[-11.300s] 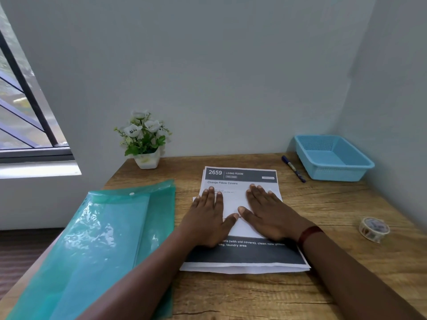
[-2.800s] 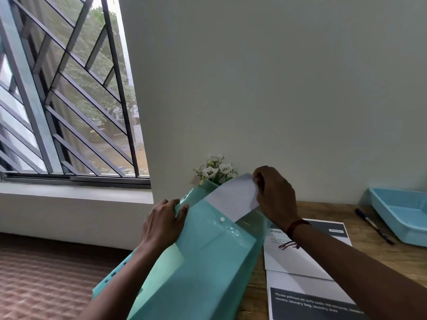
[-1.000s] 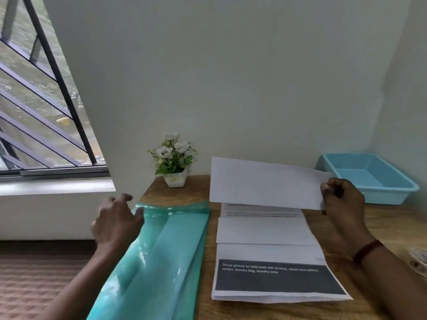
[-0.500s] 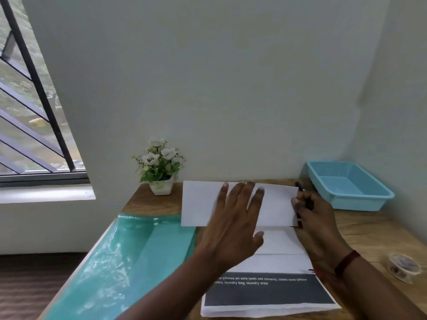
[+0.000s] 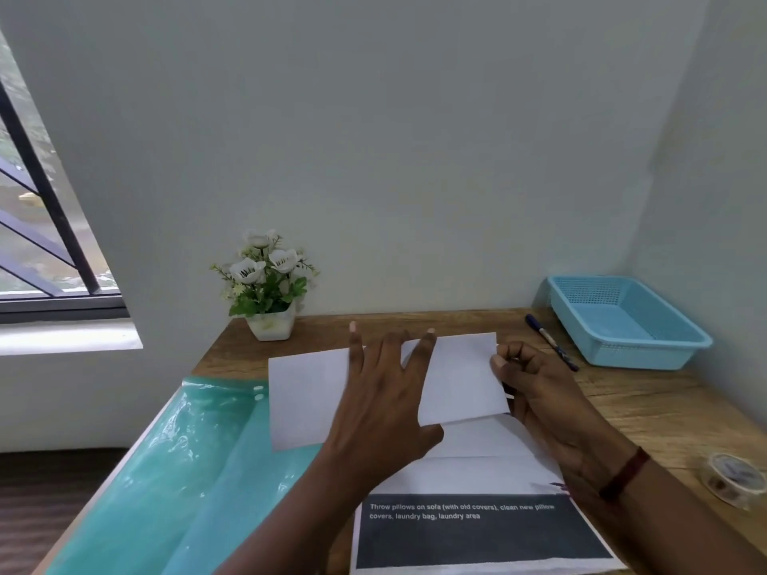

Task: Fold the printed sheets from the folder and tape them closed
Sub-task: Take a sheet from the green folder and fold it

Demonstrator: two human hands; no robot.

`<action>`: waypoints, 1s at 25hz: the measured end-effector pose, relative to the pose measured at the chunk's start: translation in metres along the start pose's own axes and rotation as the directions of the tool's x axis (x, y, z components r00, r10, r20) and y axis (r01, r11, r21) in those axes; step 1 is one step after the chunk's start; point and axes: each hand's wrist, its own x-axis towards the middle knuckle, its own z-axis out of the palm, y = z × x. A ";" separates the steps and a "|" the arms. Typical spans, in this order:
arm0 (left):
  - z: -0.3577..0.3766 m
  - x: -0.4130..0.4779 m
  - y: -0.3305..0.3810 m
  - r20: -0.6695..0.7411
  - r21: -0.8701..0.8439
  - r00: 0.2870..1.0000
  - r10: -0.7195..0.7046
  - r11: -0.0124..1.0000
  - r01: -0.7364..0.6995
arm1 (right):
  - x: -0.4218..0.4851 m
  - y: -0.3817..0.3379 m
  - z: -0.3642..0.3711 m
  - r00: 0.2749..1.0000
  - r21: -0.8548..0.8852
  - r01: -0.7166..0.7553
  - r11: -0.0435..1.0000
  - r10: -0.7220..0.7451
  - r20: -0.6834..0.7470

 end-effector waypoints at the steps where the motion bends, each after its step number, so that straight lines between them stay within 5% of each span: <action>1: -0.001 -0.001 -0.002 -0.003 -0.014 1.000 -0.003 1.000 0.003 | -0.001 -0.002 0.000 0.999 0.064 -0.021 0.998 0.018 0.043; 9: -0.006 -0.004 -0.008 0.001 -0.040 1.000 -0.006 0.999 0.006 | -0.007 -0.010 0.002 0.994 0.201 -0.054 0.978 0.033 0.108; 19: -0.010 -0.005 -0.008 0.044 0.010 0.999 -0.008 1.000 0.008 | -0.013 -0.014 0.007 0.983 -0.179 0.137 0.974 -0.156 -0.095; 25: -0.008 -0.004 -0.004 0.052 0.080 0.999 -0.010 0.997 0.005 | -0.016 -0.016 0.008 0.972 -0.256 0.155 0.954 -0.193 -0.134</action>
